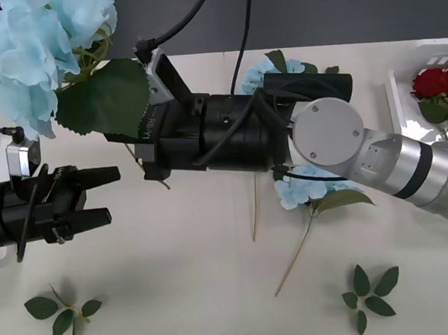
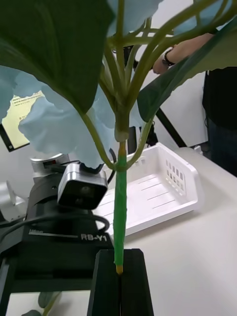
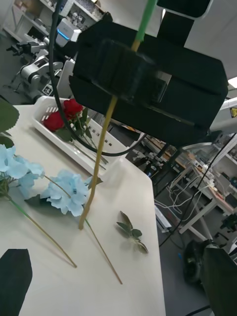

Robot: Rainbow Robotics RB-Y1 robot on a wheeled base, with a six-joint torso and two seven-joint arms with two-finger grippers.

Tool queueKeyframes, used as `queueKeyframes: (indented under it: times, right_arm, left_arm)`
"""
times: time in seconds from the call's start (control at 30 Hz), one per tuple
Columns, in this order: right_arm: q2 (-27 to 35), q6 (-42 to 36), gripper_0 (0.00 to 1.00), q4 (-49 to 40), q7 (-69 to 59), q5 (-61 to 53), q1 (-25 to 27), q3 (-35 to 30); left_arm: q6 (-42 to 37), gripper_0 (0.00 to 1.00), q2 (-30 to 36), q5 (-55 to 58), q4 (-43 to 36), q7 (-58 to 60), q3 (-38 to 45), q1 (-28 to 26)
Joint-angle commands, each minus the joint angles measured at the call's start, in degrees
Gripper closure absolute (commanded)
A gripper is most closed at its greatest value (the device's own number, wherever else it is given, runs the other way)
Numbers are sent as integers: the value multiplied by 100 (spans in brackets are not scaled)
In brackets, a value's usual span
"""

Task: Put the red flowers into the right box and the blue flowers into the left box

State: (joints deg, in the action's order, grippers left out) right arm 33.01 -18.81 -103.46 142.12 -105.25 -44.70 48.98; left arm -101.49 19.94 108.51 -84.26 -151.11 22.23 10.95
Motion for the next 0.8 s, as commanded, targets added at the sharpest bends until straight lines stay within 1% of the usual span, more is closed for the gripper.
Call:
queueKeyframes:
  times: [0.03,0.3,0.5,0.8]
  right_arm:
    - [-173,26,100,168,202,14,-312,120]
    - [-568,26,100,818,193,-162,-672,454]
    - [-832,18,100,1144,176,-294,-883,586]
    - [-876,26,100,1179,167,-320,-900,586]
  left_arm:
    - [59,0,-218,-155,-91,-389,27,223]
    - [341,0,-447,-568,-91,-389,-69,469]
    - [446,0,-438,-691,-91,-389,-96,619]
    - [411,0,-350,-796,-91,-389,-60,592]
